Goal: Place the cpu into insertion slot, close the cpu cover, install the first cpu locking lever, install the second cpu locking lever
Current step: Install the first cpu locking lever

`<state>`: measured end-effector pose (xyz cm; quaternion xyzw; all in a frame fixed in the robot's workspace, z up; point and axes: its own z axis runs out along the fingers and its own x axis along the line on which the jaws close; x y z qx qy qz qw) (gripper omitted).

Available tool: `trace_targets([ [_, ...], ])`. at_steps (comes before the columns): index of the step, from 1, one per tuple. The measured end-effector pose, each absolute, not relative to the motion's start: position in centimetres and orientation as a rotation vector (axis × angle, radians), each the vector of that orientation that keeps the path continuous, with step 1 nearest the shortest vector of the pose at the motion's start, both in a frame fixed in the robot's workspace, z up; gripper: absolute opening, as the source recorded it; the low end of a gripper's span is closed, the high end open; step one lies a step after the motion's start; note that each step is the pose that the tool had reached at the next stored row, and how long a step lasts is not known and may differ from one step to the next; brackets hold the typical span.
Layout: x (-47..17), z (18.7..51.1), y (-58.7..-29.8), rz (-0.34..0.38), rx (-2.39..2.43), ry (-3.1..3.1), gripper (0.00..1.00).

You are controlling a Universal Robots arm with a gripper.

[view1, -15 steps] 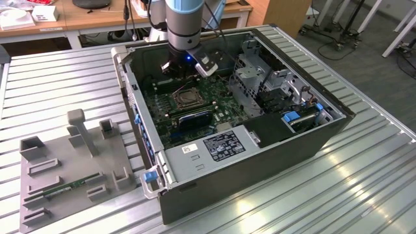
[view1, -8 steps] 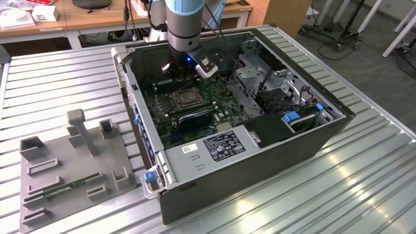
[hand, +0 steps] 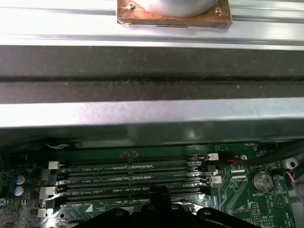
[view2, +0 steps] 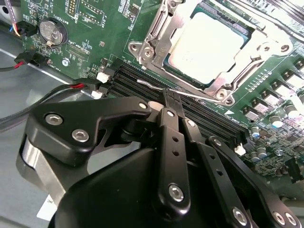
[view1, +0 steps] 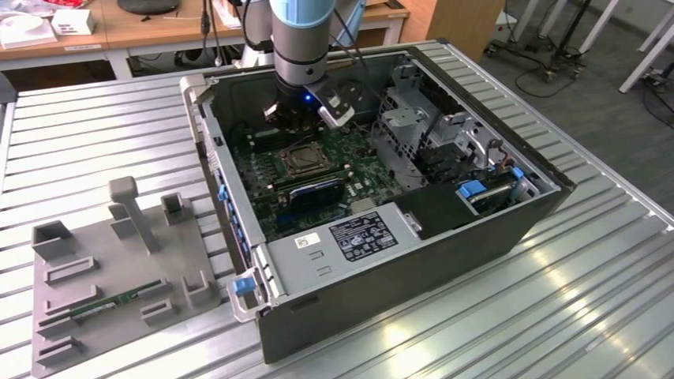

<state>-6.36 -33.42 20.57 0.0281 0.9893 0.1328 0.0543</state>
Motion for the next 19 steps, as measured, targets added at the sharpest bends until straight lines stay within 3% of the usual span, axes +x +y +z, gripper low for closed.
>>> trace_targets([
  [19, -6.29, 20.10, -33.41, 0.403, 0.085, 3.005, 0.11],
])
